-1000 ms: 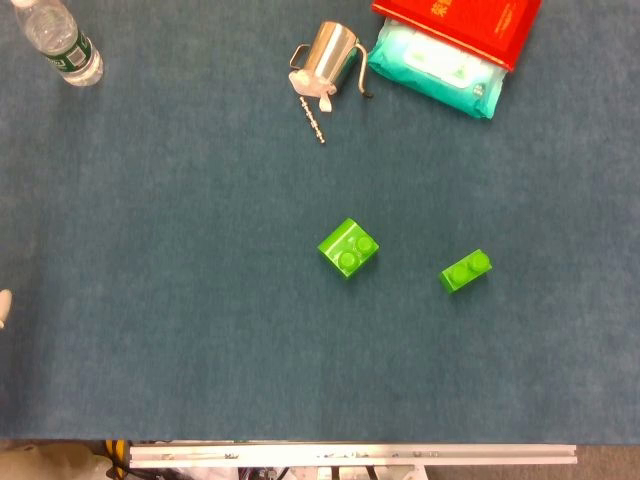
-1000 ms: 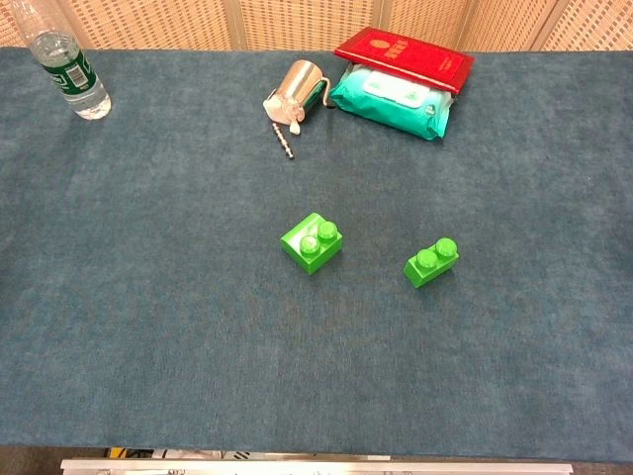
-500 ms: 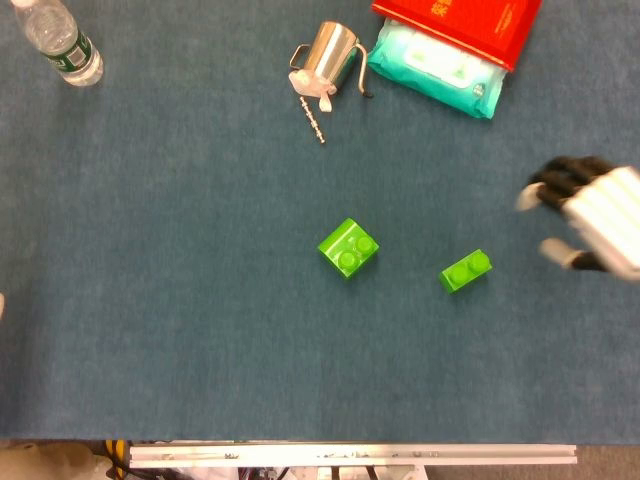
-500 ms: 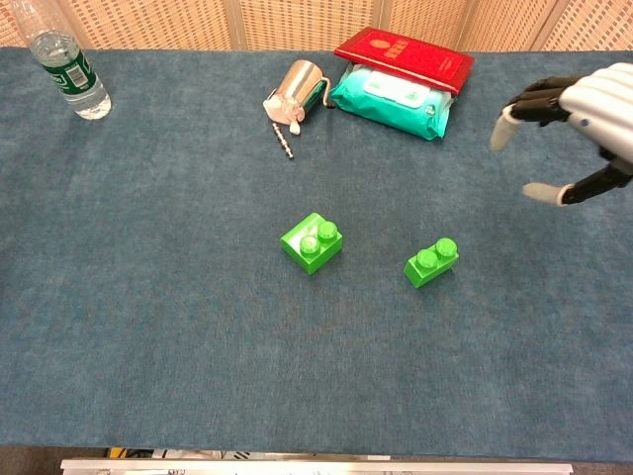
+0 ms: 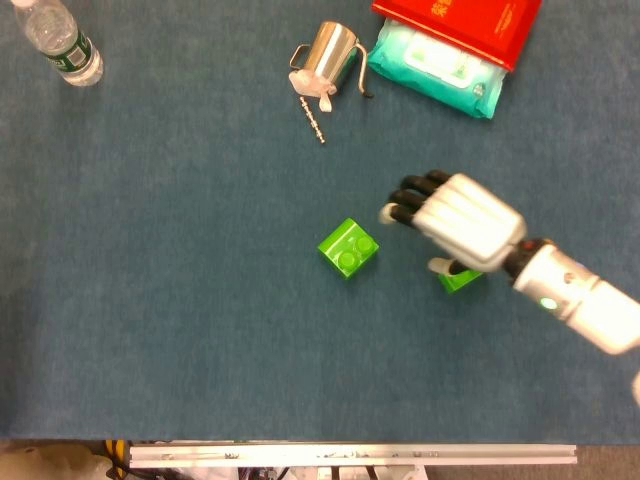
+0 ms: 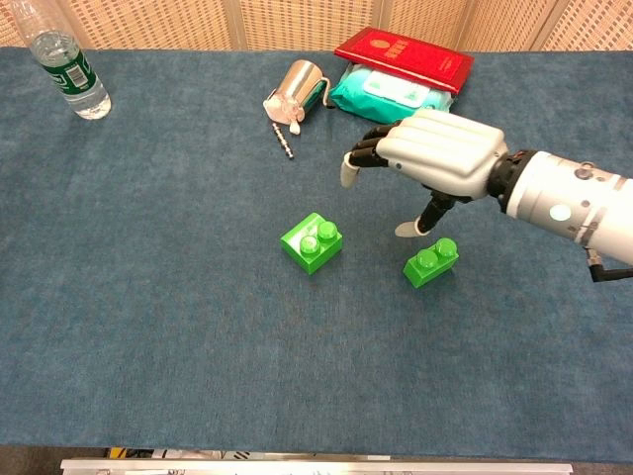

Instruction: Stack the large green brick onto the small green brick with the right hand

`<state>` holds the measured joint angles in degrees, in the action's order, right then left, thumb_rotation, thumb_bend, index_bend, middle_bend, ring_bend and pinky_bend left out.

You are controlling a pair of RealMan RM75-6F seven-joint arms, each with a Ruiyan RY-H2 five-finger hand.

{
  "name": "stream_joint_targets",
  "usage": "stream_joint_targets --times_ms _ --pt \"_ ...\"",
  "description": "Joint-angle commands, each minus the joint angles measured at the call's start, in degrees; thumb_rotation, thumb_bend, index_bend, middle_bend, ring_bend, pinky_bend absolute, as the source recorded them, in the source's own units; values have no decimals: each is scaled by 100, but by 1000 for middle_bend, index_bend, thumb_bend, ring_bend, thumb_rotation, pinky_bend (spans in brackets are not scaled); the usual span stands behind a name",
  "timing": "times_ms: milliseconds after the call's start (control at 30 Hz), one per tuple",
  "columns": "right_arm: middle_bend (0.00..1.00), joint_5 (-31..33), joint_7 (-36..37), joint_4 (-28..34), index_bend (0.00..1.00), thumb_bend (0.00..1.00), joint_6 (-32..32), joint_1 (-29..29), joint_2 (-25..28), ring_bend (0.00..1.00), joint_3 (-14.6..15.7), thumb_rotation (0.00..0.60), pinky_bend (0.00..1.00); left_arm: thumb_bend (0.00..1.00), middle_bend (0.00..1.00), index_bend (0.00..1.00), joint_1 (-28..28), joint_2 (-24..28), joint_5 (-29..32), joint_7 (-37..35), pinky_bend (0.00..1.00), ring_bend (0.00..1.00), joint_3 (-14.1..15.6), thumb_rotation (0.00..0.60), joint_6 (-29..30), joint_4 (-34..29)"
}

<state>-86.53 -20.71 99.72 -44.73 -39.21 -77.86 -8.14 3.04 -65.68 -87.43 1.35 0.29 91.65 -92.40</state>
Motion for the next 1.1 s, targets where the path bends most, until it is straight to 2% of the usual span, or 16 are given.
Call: stream_joint_targets --times_ms 33,433,833,1100 --pt "263 349 -445 -189 278 99 263 -287 -358 179 -84 600 273 280 177 174 20 3 14 -27 131 184 0 600 15 18" --pt "262 1483 -1531 -867 278 101 513 -889 -1292 179 -38 600 272 280 177 174 49 11 39 -125 130 184 -13 600 12 81" --pt "277 2357 -2073 -1253 278 104 534 -1382 -1725 179 89 600 272 280 177 174 74 21 43 -180 130 184 -28 600 32 117" --pt "313 2909 -2501 -1310 335 133 381 -1693 -1939 179 216 600 273 280 177 174 92 12 60 -211 128 184 -35 600 36 156"
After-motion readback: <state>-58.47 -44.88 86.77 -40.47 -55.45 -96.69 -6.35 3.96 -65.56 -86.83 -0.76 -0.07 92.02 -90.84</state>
